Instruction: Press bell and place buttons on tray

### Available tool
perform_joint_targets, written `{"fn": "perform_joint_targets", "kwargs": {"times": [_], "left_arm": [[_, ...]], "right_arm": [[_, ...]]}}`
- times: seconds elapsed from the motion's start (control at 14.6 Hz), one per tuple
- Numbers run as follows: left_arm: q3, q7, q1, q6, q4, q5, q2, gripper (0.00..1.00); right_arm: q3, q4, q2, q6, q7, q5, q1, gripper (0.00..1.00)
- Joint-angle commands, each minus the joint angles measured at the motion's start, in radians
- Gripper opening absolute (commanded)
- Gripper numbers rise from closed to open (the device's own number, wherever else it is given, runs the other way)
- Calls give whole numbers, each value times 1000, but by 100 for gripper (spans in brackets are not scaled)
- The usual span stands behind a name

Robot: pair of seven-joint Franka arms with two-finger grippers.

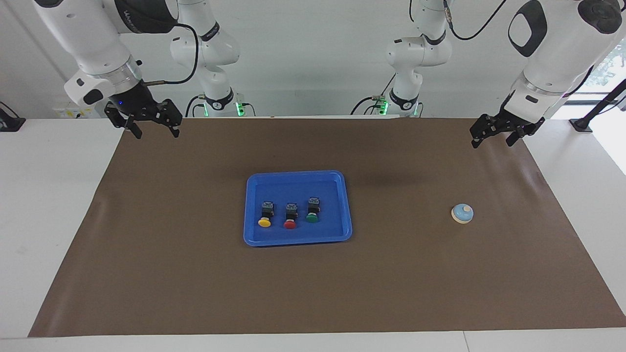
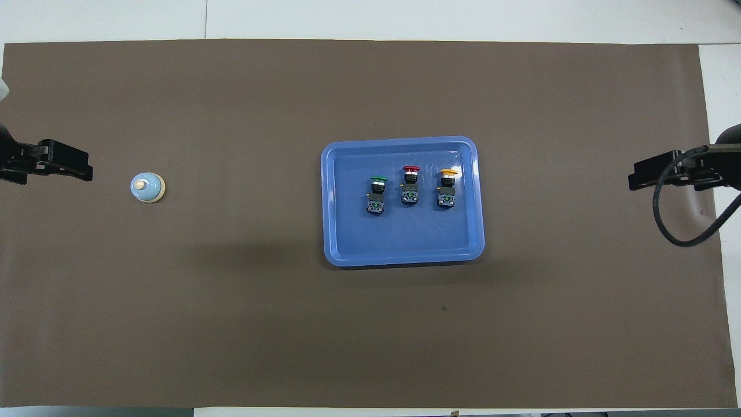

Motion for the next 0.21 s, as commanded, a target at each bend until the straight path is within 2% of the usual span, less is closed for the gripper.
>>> {"fn": "perform_joint_targets", "kwargs": {"times": [0.0,0.14], "left_arm": [[14,10,-10,-25,34,-11,18,100],[14,9,-10,-25,34,-20,18,100]], "right_arm": [[10,2,0,-14,-11,-4,-12,100],[10,2,0,-14,-11,-4,-12,100]]}}
